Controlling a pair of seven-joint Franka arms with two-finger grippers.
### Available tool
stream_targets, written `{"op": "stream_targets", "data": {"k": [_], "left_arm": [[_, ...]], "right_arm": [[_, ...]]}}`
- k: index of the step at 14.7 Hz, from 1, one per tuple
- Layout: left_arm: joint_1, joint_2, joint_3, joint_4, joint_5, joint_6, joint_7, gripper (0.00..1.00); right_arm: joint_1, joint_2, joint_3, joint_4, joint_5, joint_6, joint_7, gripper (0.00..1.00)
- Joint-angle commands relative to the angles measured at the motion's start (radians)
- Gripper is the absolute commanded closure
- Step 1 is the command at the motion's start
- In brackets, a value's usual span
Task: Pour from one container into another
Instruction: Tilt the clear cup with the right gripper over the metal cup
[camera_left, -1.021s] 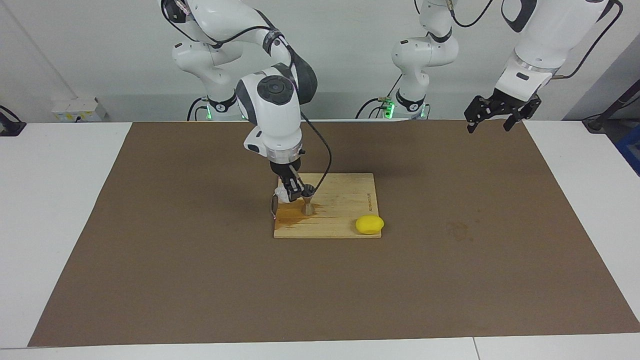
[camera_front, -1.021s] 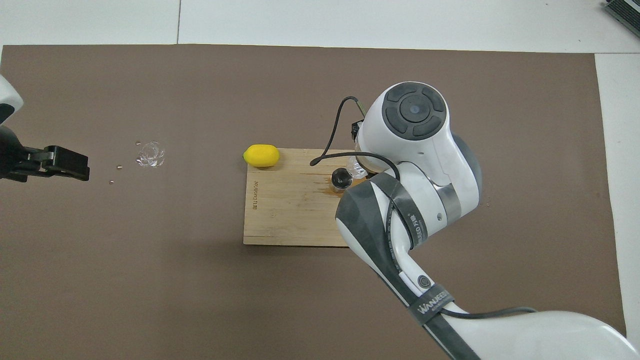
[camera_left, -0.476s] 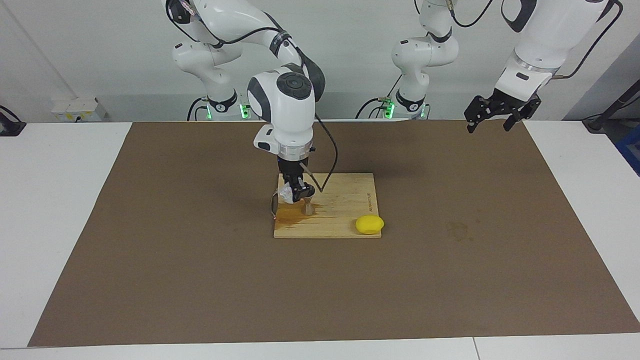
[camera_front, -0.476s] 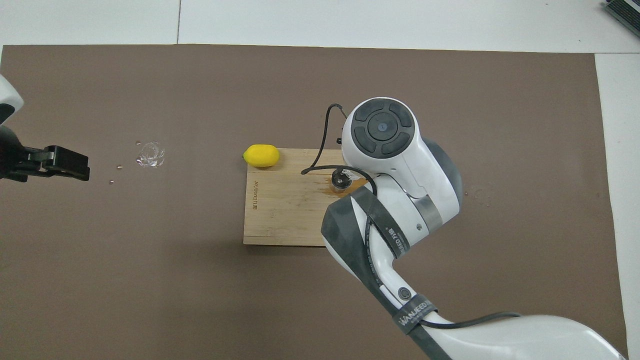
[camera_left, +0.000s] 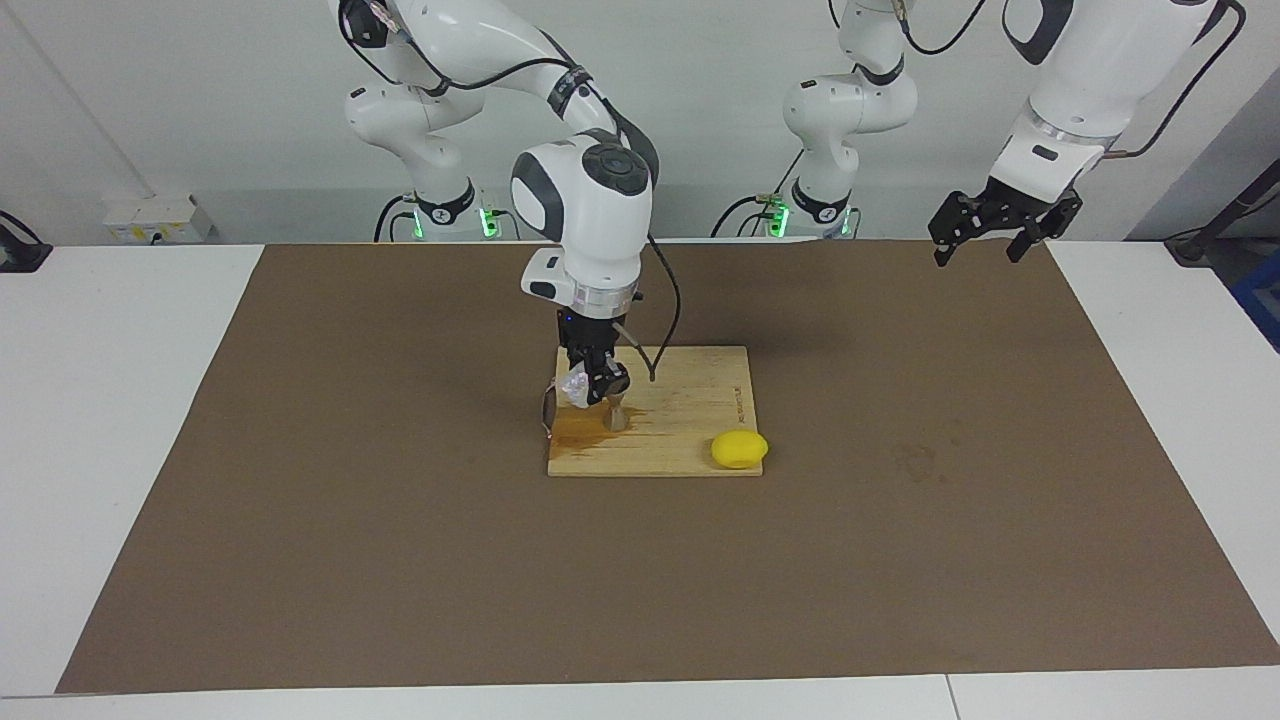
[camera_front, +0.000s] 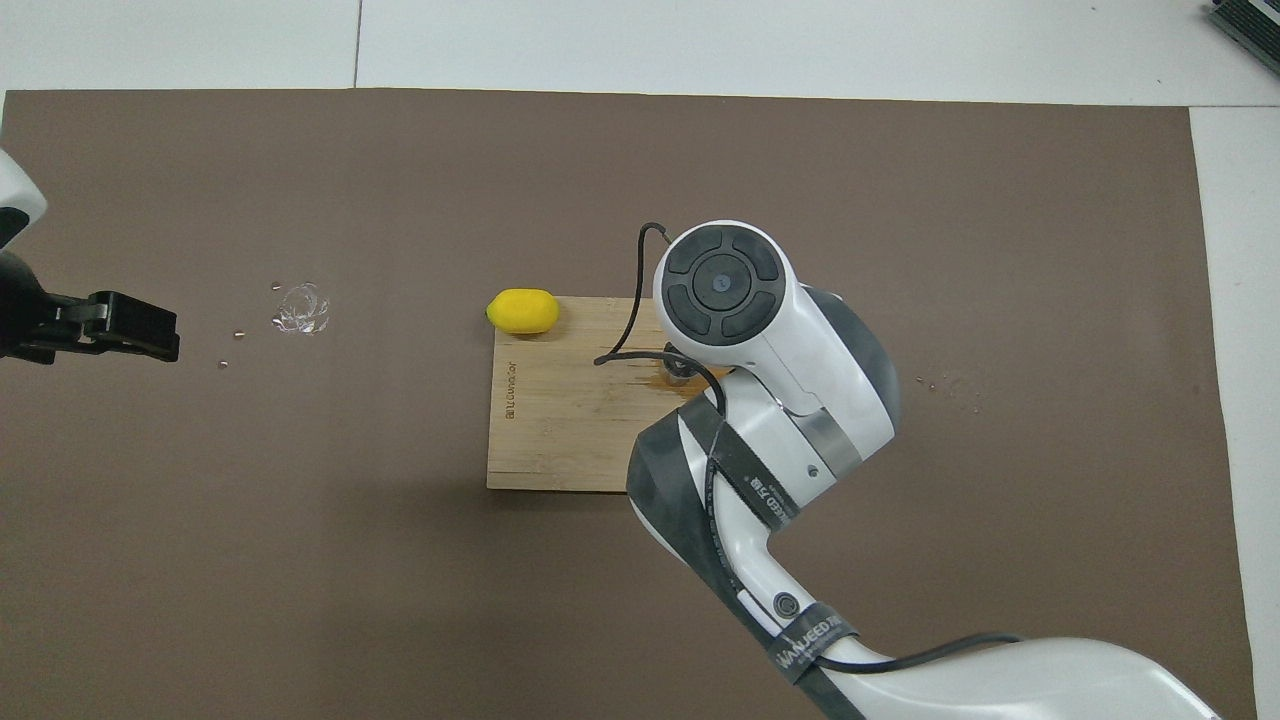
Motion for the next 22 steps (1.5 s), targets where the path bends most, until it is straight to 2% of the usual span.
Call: {"op": "stream_targets", "data": {"k": [1, 6, 8, 22], "left_arm": [[0.019, -0.017, -0.016, -0.010, 0.015, -0.016, 0.007, 0.00], [0.019, -0.019, -0.016, -0.010, 0.015, -0.014, 0.007, 0.00], [0.019, -0.017, -0.014, -0.010, 0.015, -0.014, 0.007, 0.00], [0.018, -0.019, -0.014, -0.010, 0.015, -0.014, 0.007, 0.00]], "right_arm": [[0.008, -0.011, 0.001, -0.019, -0.036, 0.025, 0.026, 1.00], [0.017, -0.008, 0.002, -0.001, -0.007, 0.002, 0.029, 1.00], [0.001, -0.010, 0.001, 0.008, 0.077, 0.004, 0.031, 1.00], [-0.061, -0.011, 0.001, 0.010, 0.248, -0.012, 0.017, 1.00]]}}
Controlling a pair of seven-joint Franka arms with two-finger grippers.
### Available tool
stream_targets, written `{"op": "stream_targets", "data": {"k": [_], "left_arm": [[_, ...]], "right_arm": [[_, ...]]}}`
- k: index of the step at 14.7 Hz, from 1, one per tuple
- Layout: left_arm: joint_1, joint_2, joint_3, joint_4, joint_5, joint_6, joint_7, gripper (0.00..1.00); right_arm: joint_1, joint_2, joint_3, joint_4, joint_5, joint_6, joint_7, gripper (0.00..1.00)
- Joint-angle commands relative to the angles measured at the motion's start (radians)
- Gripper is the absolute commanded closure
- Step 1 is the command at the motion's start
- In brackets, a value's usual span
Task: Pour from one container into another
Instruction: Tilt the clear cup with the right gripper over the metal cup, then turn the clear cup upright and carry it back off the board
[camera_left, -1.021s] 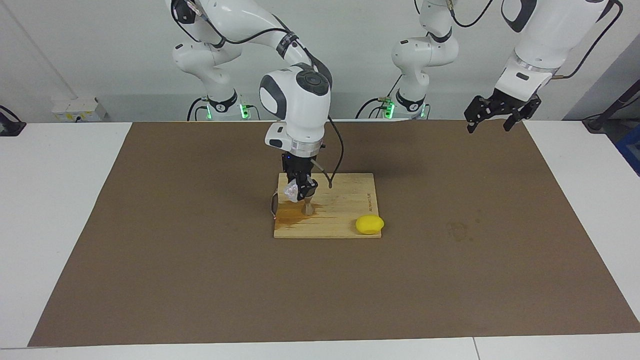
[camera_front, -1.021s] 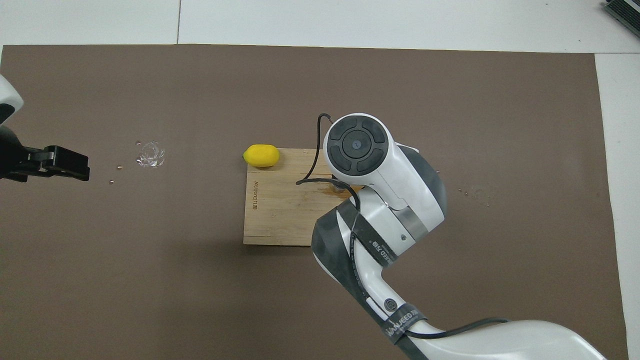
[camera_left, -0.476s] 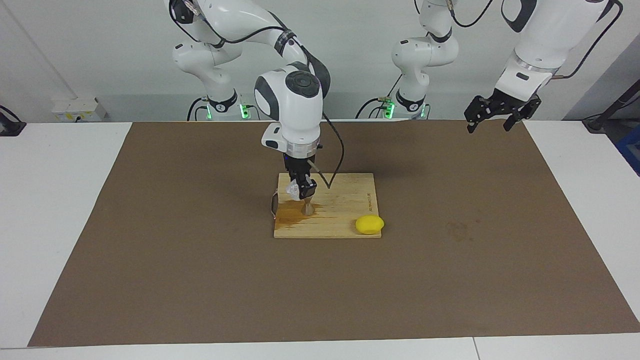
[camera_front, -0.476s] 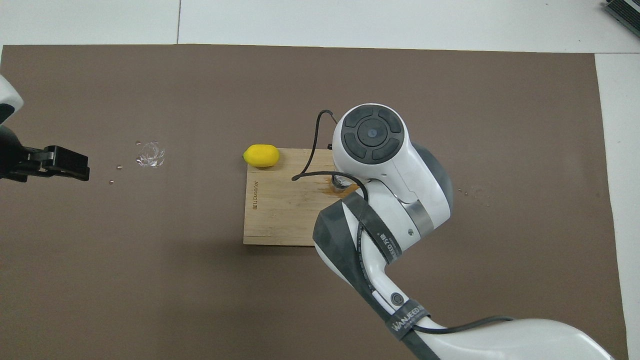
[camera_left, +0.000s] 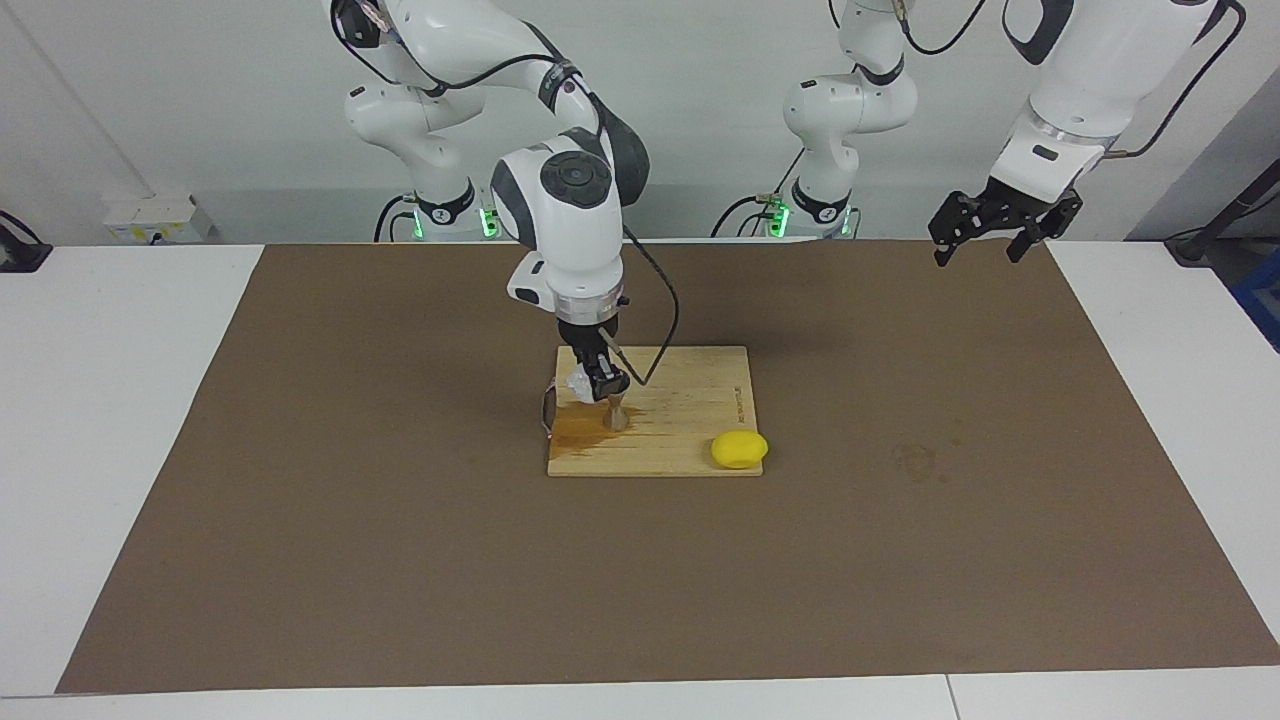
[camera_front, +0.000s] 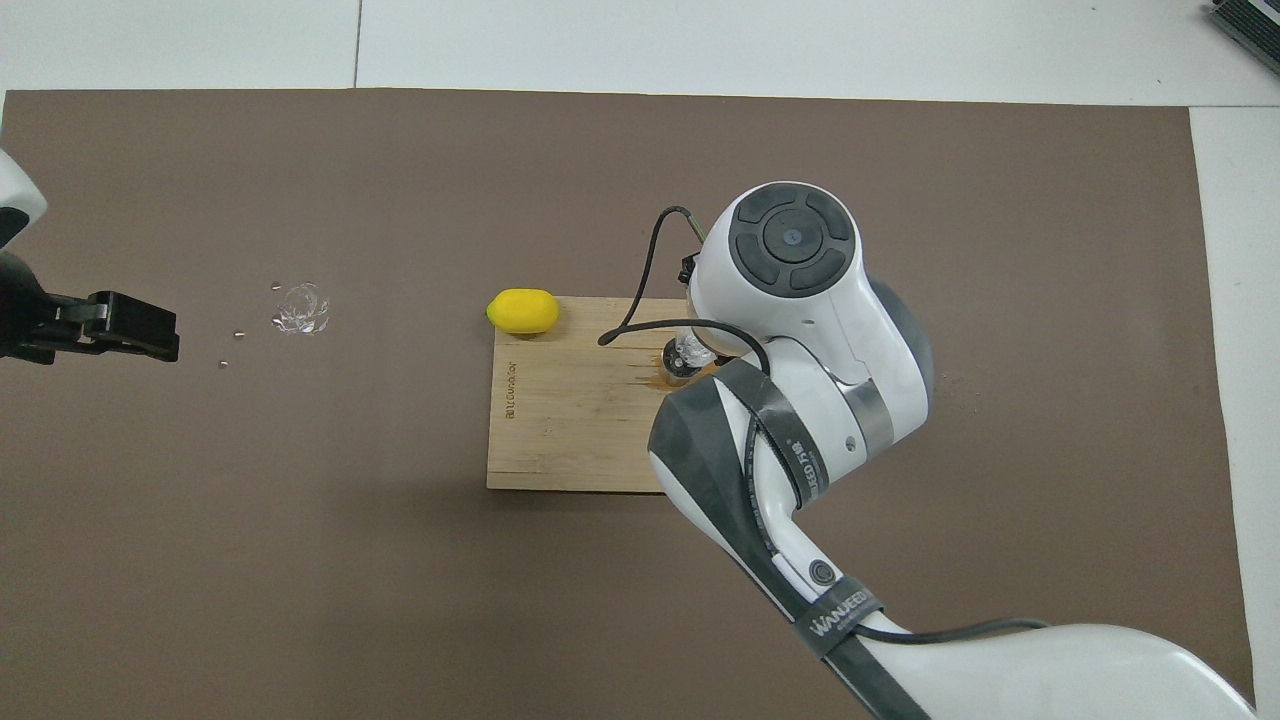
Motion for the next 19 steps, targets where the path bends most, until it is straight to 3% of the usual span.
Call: {"op": "stream_targets", "data": {"k": [1, 8, 12, 19], "left_arm": [[0.017, -0.017, -0.014, -0.010, 0.015, -0.015, 0.007, 0.00], [0.017, -0.019, -0.014, -0.010, 0.015, -0.015, 0.007, 0.00], [0.017, -0.019, -0.014, -0.010, 0.015, -0.015, 0.007, 0.00], [0.017, -0.019, -0.014, -0.010, 0.015, -0.015, 0.007, 0.00]], "right_arm": [[-0.025, -0.010, 0.010, -0.002, 0.039, -0.010, 0.015, 1.00], [-0.071, -0.011, 0.010, -0.016, 0.163, -0.013, -0.023, 1.00], [-0.146, -0.016, 0.010, -0.043, 0.287, -0.014, -0.082, 1.00], [-0.376, -0.079, 0.010, -0.242, 0.587, -0.013, -0.360, 1.00]]}}
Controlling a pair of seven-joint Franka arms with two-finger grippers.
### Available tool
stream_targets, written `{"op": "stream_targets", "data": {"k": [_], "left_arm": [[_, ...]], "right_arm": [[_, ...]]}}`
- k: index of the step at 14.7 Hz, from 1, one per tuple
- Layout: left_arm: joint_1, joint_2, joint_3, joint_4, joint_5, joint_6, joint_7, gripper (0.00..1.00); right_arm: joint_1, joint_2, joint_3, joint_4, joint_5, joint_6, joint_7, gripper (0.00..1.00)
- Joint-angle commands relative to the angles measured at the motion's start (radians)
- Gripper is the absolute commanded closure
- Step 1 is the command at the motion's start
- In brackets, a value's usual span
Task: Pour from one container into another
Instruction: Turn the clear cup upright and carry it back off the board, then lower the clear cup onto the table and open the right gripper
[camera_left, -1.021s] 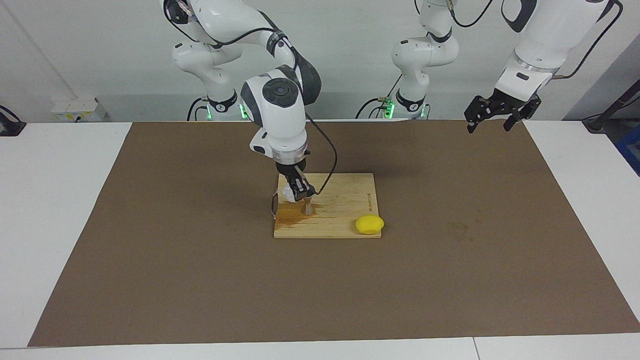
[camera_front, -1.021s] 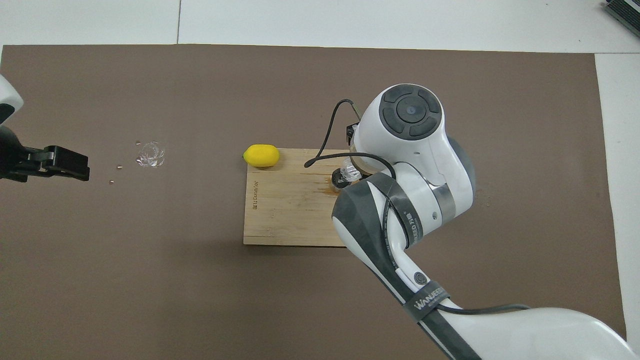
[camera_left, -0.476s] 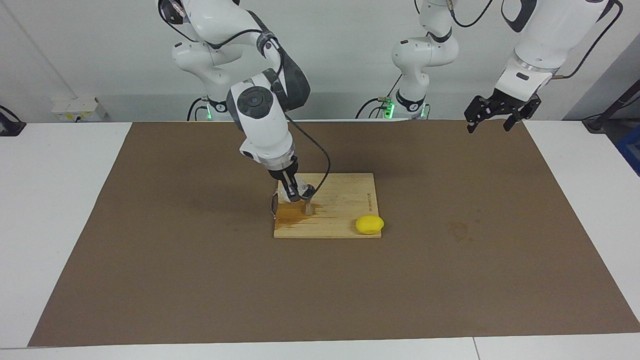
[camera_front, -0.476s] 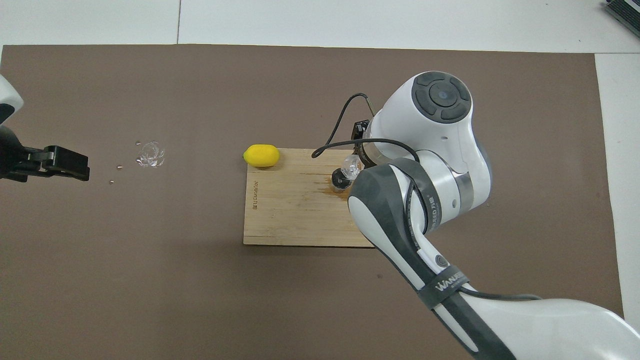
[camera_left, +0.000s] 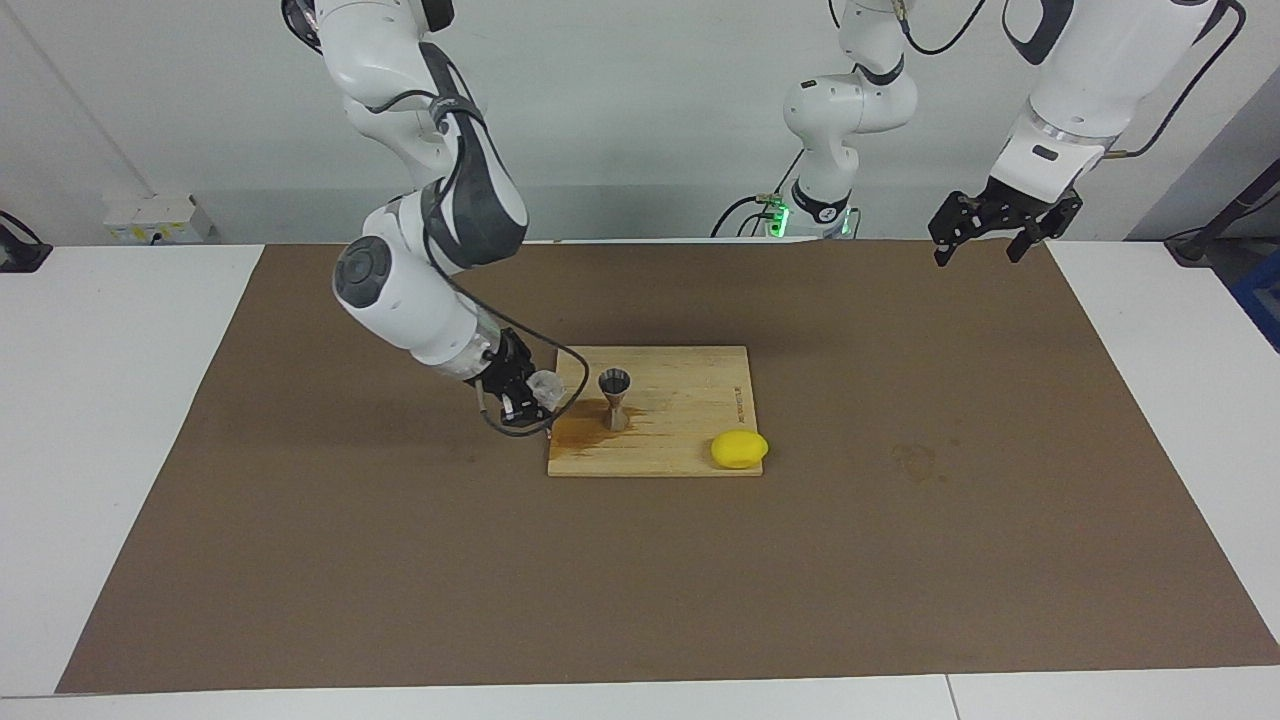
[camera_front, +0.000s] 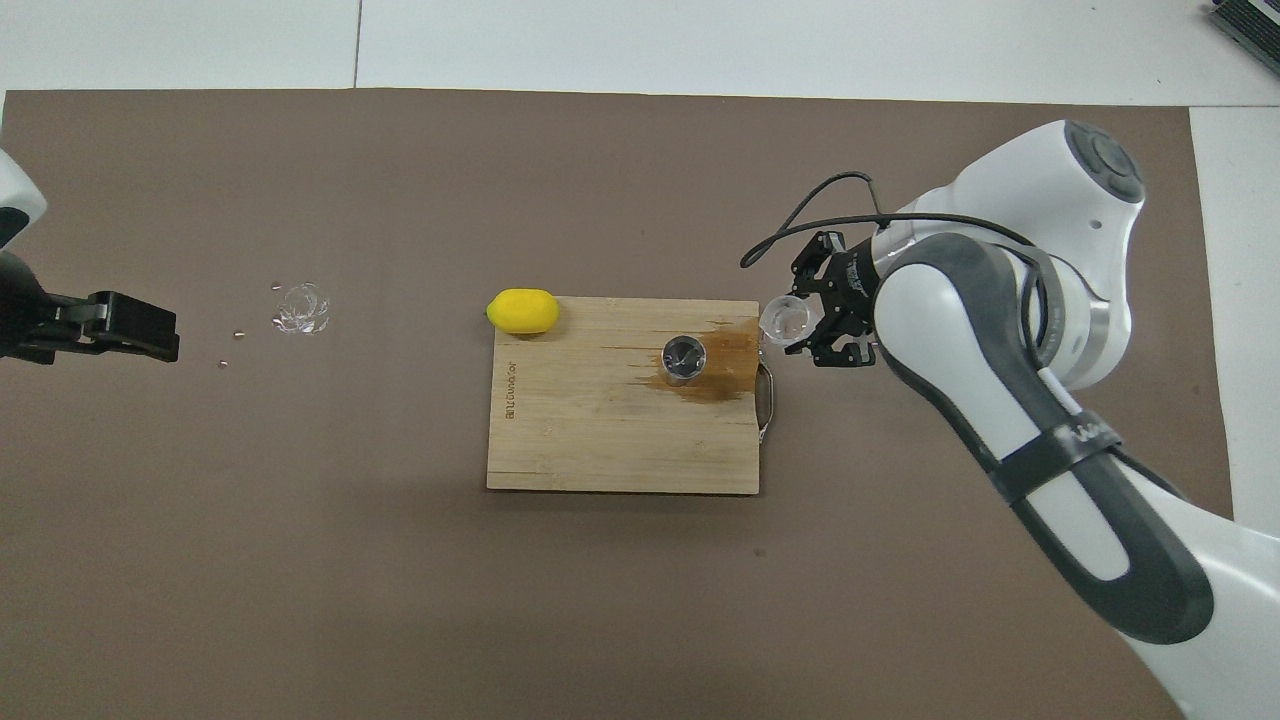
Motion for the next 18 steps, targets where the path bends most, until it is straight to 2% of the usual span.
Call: {"op": "stream_targets", "data": {"k": [1, 7, 14, 18], "left_arm": [[0.017, -0.019, -0.014, -0.010, 0.015, -0.015, 0.007, 0.00], [0.017, -0.019, -0.014, -0.010, 0.015, -0.015, 0.007, 0.00], [0.017, -0.019, -0.014, -0.010, 0.015, -0.015, 0.007, 0.00], [0.017, -0.019, -0.014, -0.010, 0.015, -0.015, 0.007, 0.00]], "right_arm": [[-0.098, -0.068, 0.012, -0.134, 0.113, -0.001, -0.130, 1.00], [-0.269, -0.078, 0.012, -0.238, 0.207, -0.024, -0.352, 1.00], [-0.442, 0.005, 0.013, -0.241, 0.223, -0.103, -0.585, 1.00], [-0.503, 0.040, 0.012, -0.225, 0.229, -0.125, -0.653, 1.00]]}}
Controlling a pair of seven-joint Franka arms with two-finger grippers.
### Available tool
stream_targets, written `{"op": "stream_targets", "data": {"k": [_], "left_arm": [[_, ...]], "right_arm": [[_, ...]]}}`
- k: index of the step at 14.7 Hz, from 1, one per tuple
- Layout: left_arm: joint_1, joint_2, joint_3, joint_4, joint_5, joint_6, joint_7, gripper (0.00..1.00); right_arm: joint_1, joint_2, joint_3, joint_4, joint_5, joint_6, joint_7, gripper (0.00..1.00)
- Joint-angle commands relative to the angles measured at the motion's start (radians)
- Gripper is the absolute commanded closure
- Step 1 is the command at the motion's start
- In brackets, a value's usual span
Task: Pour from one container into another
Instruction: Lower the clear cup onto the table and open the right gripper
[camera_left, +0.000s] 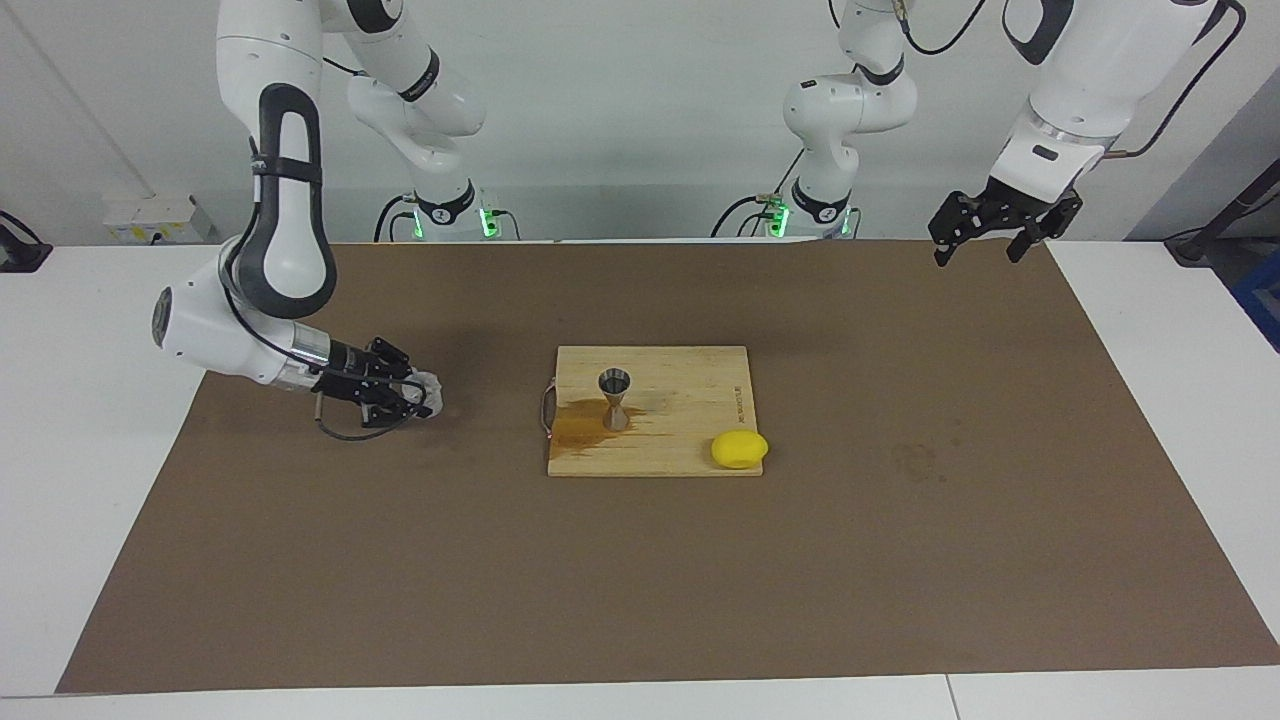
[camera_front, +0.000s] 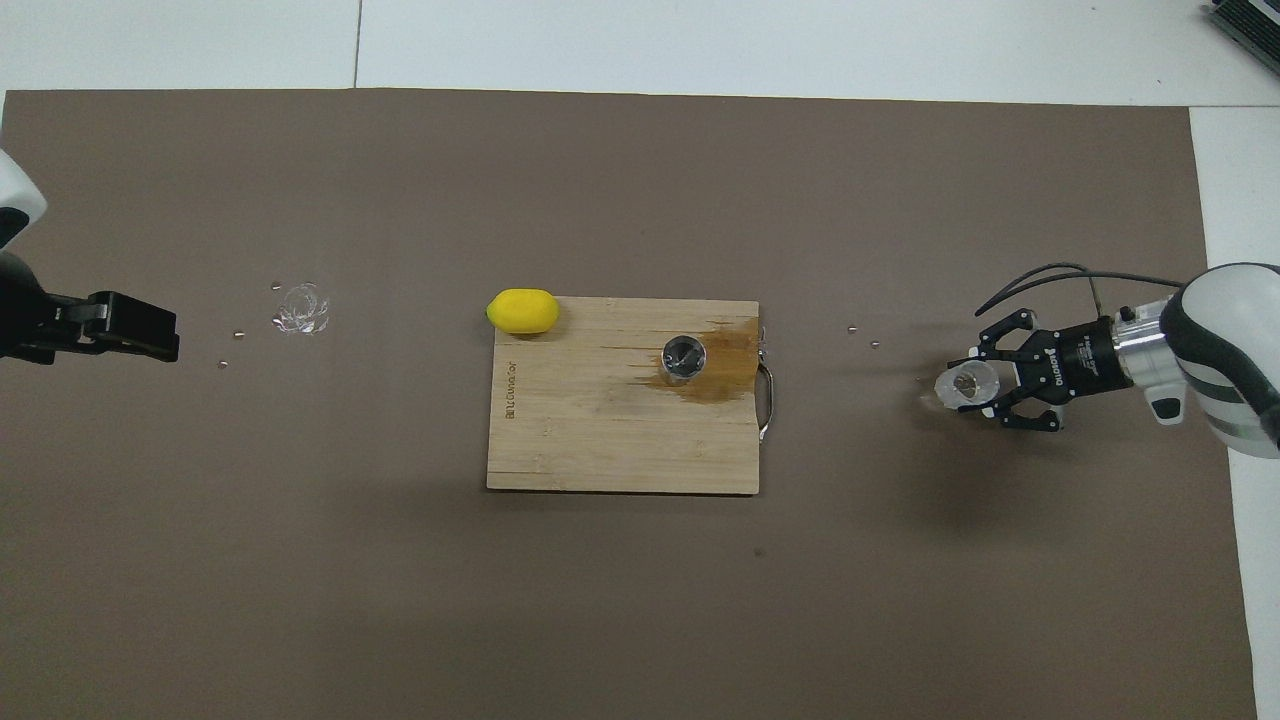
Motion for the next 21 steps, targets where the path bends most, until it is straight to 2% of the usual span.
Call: {"op": "stream_targets", "data": {"k": [1, 6, 10, 12, 13, 14, 18, 21], "left_arm": [[0.017, -0.019, -0.014, -0.010, 0.015, -0.015, 0.007, 0.00], [0.017, -0.019, -0.014, -0.010, 0.015, -0.015, 0.007, 0.00], [0.017, -0.017, -0.014, -0.010, 0.015, -0.015, 0.007, 0.00], [0.017, -0.019, -0.014, -0.010, 0.015, -0.015, 0.007, 0.00], [0.017, -0.019, -0.014, -0.010, 0.015, -0.015, 0.007, 0.00], [0.017, -0.019, -0.014, -0.010, 0.015, -0.015, 0.007, 0.00], [0.017, -0.019, -0.014, -0.010, 0.015, -0.015, 0.007, 0.00], [0.017, -0.019, -0.014, -0.010, 0.015, -0.015, 0.007, 0.00]], "right_arm": [[-0.050, 0.028, 0.013, 0.020, 0.029, -0.026, -0.062, 1.00], [-0.101, 0.063, 0.013, 0.045, 0.023, -0.041, -0.130, 1.00], [-0.118, 0.060, 0.011, 0.017, 0.028, -0.023, -0.179, 0.99], [-0.120, 0.057, 0.009, 0.007, 0.029, 0.014, -0.178, 0.50], [-0.120, 0.055, 0.008, -0.004, 0.029, 0.031, -0.181, 0.16], [-0.120, 0.055, 0.009, -0.009, 0.029, 0.043, -0.181, 0.00], [-0.127, 0.042, -0.001, -0.009, 0.029, 0.040, -0.156, 0.00], [-0.164, 0.000, -0.003, -0.015, 0.020, 0.035, -0.156, 0.00]]}}
